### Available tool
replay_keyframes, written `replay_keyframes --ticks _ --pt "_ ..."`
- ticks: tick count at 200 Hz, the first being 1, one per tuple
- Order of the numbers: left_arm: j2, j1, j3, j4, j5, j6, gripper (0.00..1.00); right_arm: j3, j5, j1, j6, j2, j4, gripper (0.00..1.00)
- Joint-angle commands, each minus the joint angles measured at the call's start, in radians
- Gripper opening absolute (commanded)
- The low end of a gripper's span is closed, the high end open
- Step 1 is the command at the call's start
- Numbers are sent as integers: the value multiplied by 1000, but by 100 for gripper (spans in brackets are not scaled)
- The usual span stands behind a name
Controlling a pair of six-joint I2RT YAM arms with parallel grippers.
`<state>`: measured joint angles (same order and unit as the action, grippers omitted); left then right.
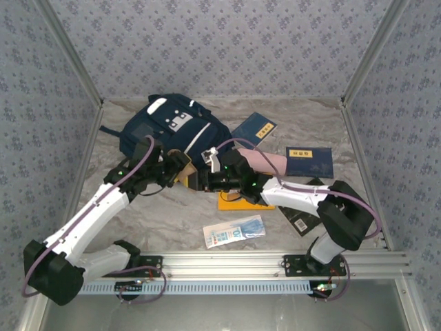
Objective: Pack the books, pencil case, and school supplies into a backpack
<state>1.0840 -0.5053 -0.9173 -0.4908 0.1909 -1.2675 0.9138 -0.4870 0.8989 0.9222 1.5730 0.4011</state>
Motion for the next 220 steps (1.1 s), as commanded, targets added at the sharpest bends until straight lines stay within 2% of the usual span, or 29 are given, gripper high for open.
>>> replay_keyframes --ticks 1,25,46,72,101,153,202,220 --pt "13 -12 -51 -5 14 -62 67 -6 -10 -13 -1 -30 42 36" --pt "26 -12 -92 -46 -12 24 79 -43 15 -41 -9 -76 21 35" --pt "56 -12 -160 -95 -37 148 82 -96 48 -88 -24 -140 -30 35" --pt "146 -10 -278 -164 -58 385 82 -158 114 -183 -78 -255 -195 35" --pt "316 4 -445 -260 -83 660 81 -203 168 -288 -186 -405 -391 33" --pt "587 105 -608 -239 -103 991 73 -245 121 -442 -271 -571 -530 33" --pt "849 179 -817 -259 77 1119 71 -258 51 -508 -284 -614 -585 33" --pt "929 187 -886 -295 99 1135 70 -258 42 -522 -316 -632 -606 33"
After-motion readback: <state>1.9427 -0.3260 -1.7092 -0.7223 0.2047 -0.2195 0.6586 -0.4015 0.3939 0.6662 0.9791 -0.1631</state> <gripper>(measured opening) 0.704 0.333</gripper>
